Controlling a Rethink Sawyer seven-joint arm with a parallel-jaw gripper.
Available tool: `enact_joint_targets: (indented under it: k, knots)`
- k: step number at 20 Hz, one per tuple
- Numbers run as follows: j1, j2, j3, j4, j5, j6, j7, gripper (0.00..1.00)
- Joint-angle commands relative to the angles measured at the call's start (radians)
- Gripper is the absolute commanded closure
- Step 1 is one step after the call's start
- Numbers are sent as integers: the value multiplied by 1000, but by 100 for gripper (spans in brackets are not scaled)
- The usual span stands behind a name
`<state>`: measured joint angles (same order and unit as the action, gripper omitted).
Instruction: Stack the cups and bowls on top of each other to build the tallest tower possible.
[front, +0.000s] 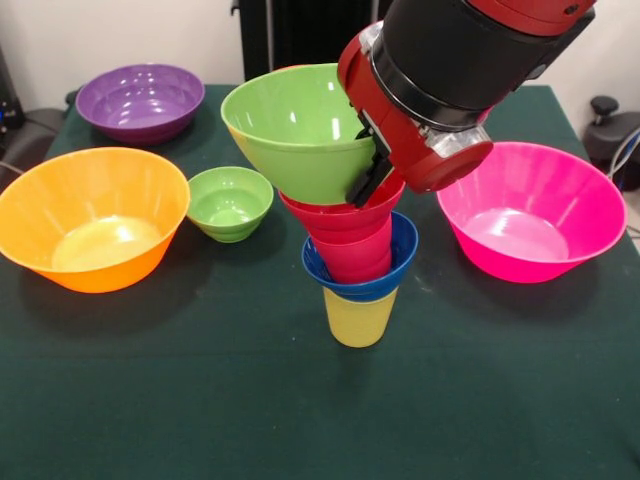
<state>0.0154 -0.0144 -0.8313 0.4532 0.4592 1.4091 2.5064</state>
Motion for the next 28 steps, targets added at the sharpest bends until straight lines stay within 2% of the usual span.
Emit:
enact_joint_targets:
  k: [1,28]
  knots:
    - [13,30,107,43,-54,-48,-47,100]
    - [59,6,134,124,-60,-90,-12,100]
